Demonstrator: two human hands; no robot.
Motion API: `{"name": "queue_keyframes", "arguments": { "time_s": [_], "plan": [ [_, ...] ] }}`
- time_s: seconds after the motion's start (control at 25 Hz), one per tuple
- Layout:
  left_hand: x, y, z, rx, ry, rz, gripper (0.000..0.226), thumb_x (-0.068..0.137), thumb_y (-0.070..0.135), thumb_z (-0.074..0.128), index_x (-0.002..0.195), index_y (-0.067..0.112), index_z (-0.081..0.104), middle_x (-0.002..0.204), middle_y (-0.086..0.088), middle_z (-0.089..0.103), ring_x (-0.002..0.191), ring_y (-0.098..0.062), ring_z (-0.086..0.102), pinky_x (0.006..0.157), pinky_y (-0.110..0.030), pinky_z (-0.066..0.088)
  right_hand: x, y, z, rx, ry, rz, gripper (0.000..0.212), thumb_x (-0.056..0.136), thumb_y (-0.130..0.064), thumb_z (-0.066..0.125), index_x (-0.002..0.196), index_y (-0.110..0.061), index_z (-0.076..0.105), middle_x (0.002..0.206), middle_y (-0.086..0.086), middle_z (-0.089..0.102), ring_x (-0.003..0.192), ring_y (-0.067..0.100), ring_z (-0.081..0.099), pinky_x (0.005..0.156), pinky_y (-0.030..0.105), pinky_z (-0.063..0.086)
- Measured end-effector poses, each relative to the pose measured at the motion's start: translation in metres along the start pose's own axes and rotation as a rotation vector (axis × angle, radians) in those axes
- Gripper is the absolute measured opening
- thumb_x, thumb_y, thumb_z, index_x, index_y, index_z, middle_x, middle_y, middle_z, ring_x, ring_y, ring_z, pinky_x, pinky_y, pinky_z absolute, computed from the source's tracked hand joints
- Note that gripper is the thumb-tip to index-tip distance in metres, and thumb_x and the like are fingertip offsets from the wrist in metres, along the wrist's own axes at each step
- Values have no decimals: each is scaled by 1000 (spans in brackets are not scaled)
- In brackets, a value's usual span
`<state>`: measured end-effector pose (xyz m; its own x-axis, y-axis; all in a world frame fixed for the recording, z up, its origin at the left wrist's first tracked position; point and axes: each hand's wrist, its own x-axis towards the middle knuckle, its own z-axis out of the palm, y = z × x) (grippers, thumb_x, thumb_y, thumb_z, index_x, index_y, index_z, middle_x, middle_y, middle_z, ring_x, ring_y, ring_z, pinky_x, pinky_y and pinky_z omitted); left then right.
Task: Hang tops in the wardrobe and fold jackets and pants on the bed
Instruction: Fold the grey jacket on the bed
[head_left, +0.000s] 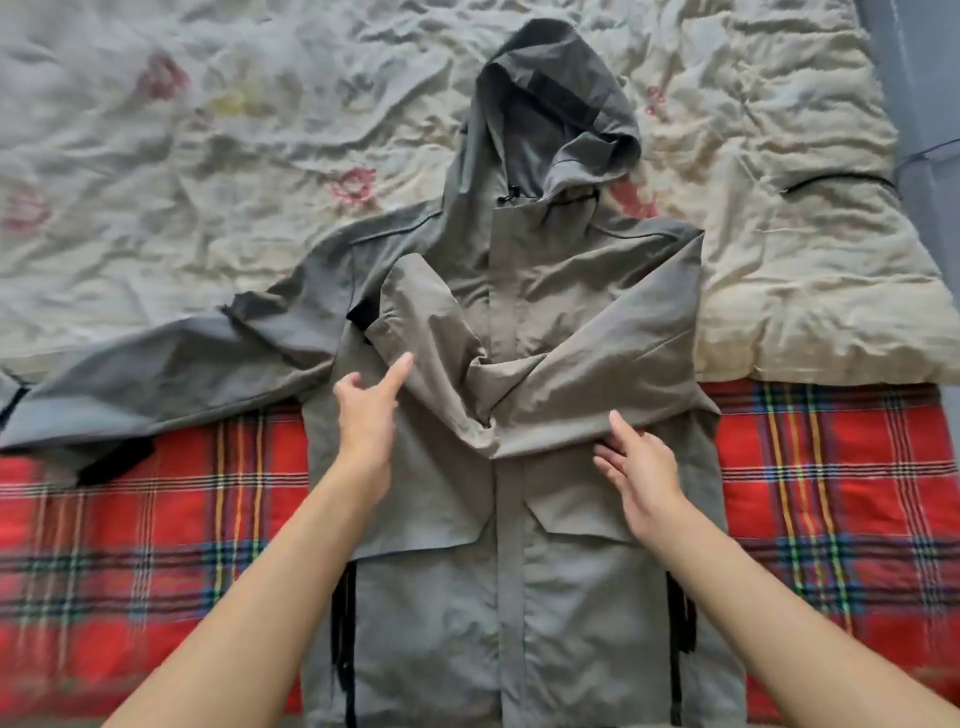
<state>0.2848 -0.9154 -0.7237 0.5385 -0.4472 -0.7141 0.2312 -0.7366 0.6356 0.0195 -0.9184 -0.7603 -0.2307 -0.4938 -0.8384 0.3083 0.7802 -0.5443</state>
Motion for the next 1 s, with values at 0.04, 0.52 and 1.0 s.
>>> {"name": "queue_keyframes", "arguments": {
  "time_s": [0.04, 0.52, 1.0],
  "plan": [
    [7, 11, 9, 7, 55, 31, 93, 78, 49, 77, 149, 16, 28, 139, -9, 50, 120, -25, 56, 108, -40, 42, 6, -7, 8, 78, 5, 50, 21, 95, -19, 64, 112, -11, 56, 105, 7, 62, 92, 20, 62, 70, 26, 50],
    [48, 59, -48, 621, -42, 883, 25, 83, 5, 69, 69, 10, 49, 105, -1, 68, 99, -16, 61, 85, -25, 42, 29, -12, 10, 145, 180, -52, 7, 97, -15, 58, 92, -20, 58, 109, 7, 67, 100, 22, 65, 63, 32, 52],
    [105, 53, -20, 784, -58, 649, 20, 81, 35, 78, 93, 23, 68, 86, 3, 68, 93, -20, 64, 91, -36, 47, 38, -14, 16, 161, 220, -38, 7, 98, -18, 56, 92, -19, 59, 109, 6, 65, 99, 21, 62, 75, 36, 55]
  ]
}}
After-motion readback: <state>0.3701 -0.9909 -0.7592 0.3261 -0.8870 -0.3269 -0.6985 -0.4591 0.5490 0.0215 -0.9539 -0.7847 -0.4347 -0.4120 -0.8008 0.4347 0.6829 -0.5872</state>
